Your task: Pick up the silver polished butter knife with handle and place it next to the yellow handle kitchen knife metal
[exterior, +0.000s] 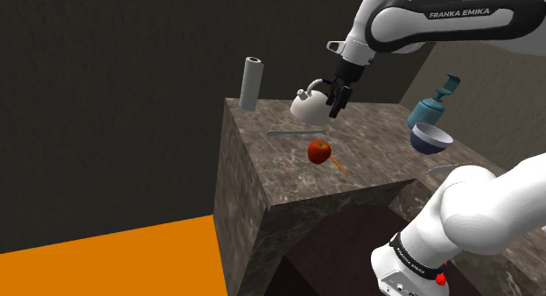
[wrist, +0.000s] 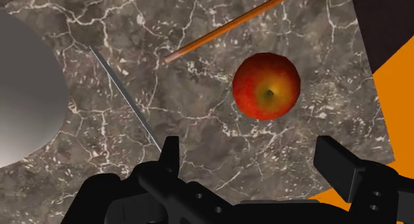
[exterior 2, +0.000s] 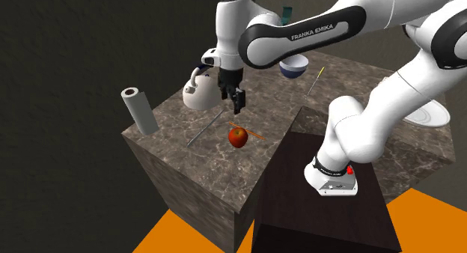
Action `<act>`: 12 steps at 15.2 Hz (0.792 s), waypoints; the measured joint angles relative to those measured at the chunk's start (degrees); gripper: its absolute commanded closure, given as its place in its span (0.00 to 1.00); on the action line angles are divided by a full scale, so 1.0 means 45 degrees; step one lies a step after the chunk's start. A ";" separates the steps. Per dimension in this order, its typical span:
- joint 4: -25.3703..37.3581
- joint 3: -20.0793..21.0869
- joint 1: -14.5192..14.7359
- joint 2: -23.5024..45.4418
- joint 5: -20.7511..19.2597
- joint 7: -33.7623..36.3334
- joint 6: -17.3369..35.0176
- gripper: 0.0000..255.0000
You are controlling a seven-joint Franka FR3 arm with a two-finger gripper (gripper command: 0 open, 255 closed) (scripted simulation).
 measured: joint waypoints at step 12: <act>0.2160 -0.1243 0.0990 0.5614 0.1079 -0.6779 0.3363 0.00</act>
